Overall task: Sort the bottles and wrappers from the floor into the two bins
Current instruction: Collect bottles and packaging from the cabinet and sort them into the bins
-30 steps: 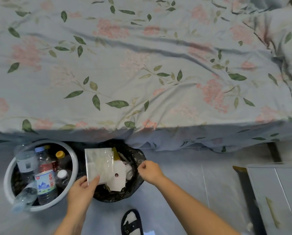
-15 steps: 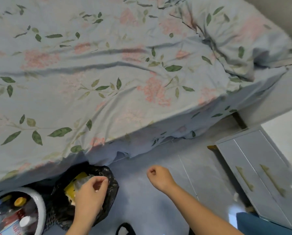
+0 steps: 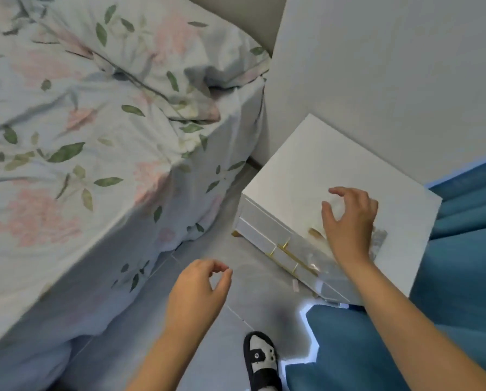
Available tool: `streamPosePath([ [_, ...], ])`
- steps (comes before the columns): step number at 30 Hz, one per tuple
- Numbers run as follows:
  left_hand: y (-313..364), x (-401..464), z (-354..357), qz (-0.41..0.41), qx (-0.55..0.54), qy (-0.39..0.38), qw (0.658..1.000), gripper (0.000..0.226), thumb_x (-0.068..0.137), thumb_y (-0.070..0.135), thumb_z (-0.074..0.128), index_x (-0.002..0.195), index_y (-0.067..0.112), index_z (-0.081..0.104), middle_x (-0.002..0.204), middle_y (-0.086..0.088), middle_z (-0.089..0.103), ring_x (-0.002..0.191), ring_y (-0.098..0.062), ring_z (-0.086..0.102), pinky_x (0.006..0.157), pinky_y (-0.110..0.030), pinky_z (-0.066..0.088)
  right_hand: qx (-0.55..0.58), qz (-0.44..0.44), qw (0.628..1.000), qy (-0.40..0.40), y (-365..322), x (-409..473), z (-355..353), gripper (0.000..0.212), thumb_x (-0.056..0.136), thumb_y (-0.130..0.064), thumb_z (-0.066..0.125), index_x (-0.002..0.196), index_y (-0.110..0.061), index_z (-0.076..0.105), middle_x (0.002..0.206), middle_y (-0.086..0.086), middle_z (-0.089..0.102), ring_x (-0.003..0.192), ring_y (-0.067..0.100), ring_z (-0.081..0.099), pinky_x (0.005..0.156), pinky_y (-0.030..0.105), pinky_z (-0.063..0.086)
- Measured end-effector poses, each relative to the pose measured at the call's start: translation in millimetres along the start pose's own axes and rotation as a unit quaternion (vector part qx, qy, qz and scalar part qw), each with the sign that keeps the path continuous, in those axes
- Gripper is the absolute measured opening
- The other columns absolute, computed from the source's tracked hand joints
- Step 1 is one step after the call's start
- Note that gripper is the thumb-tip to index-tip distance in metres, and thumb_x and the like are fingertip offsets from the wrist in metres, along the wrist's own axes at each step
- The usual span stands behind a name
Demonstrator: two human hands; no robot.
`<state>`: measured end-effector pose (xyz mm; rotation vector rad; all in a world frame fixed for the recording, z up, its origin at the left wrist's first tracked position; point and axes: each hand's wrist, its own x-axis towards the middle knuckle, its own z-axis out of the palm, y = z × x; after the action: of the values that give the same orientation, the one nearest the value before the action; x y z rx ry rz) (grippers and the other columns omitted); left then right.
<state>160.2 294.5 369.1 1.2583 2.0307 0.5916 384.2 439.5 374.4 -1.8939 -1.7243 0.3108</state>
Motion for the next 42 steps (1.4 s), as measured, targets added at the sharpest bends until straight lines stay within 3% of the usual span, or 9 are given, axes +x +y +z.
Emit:
streamPosePath([
  [3,44.5,17.8,39.2,0.020,0.005,-0.039,0.999,0.015,0.088,0.038,0.059,0.095,0.028,0.067,0.099,0.013,0.064,0.092,-0.005,0.058,0.077,-0.025,0.046,-0.051,0.081,0.995,-0.041,59.3,42.5,-27.0,0.051,0.083,-0.031,0.070,0.129,-0.025,0.050,0.129,0.005,0.050,0.121,0.027,0.035,0.091,0.035,0.041],
  [8,91.7,36.5,93.6,0.023,0.004,-0.088,0.996,0.024,0.088,0.039,0.059,0.106,0.025,0.064,0.108,0.010,0.065,0.088,-0.004,0.056,0.075,-0.020,0.043,-0.151,0.206,0.923,-0.289,129.7,70.7,-35.7,0.102,0.065,-0.049,0.081,0.146,-0.029,0.023,0.141,0.005,0.042,0.129,0.033,0.031,0.101,0.044,0.032],
  [12,110.7,48.4,121.1,-0.008,-0.007,-0.100,0.995,0.038,0.087,0.039,0.061,0.119,0.018,0.058,0.118,0.005,0.061,0.099,-0.012,0.059,0.082,-0.025,0.047,-0.188,0.228,0.893,-0.341,156.8,62.4,-24.3,0.094,0.060,-0.049,0.083,0.137,-0.030,0.032,0.127,0.001,0.050,0.125,0.028,0.037,0.098,0.042,0.030],
  [16,115.3,58.0,139.0,-0.069,-0.052,-0.077,0.993,0.055,0.084,0.041,0.065,0.128,0.012,0.050,0.126,-0.002,0.057,0.104,-0.018,0.059,0.087,-0.030,0.047,-0.040,0.236,0.909,-0.341,167.6,53.7,-25.2,0.064,0.064,-0.031,0.086,0.117,-0.020,0.053,0.104,-0.003,0.062,0.103,0.021,0.059,0.087,0.034,0.045],
  [24,122.0,84.8,164.3,-0.250,-0.153,-0.068,0.954,0.071,0.076,0.048,0.073,0.127,0.006,0.045,0.115,-0.002,0.055,0.112,-0.027,0.057,0.088,-0.032,0.046,0.265,0.321,0.890,-0.187,163.4,35.1,-73.6,0.008,0.085,-0.016,0.069,0.093,-0.019,0.067,0.086,-0.004,0.072,0.072,0.006,0.070,0.062,0.022,0.056],
  [30,112.6,89.0,182.0,-0.261,-0.246,-0.103,0.928,0.009,0.082,0.019,0.067,0.085,0.010,0.068,0.072,-0.002,0.073,0.080,-0.020,0.071,0.086,-0.046,0.056,0.433,0.384,0.815,-0.030,162.7,24.0,-98.2,0.007,0.091,-0.017,0.059,0.096,-0.018,0.063,0.095,0.002,0.071,0.078,0.013,0.070,0.059,0.026,0.059],
  [34,113.3,83.1,179.2,-0.235,-0.228,-0.060,0.943,0.031,0.085,0.029,0.065,0.106,0.006,0.065,0.090,-0.005,0.070,0.084,-0.020,0.065,0.082,-0.035,0.053,0.506,0.380,0.774,0.020,156.4,23.8,-100.1,0.024,0.085,-0.032,0.058,0.107,-0.021,0.061,0.104,0.003,0.070,0.086,0.012,0.071,0.064,0.028,0.060],
  [39,116.8,72.0,199.3,-0.316,-0.167,-0.121,0.926,0.098,0.049,0.069,0.073,0.112,-0.004,0.060,0.106,-0.023,0.067,0.096,-0.037,0.067,0.071,-0.038,0.055,0.529,0.384,0.755,0.047,147.0,21.1,-89.0,0.020,0.087,-0.030,0.059,0.105,-0.023,0.062,0.105,0.002,0.070,0.095,0.018,0.068,0.066,0.030,0.060],
  [42,112.5,67.3,216.7,-0.317,-0.163,-0.131,0.925,0.065,0.061,0.048,0.079,0.103,0.001,0.062,0.098,-0.016,0.070,0.091,-0.035,0.067,0.077,-0.034,0.054,0.523,0.392,0.756,0.028,144.3,13.0,-82.4,0.043,0.064,-0.040,0.071,0.102,-0.021,0.064,0.096,0.001,0.075,0.092,0.018,0.071,0.064,0.031,0.059],
])
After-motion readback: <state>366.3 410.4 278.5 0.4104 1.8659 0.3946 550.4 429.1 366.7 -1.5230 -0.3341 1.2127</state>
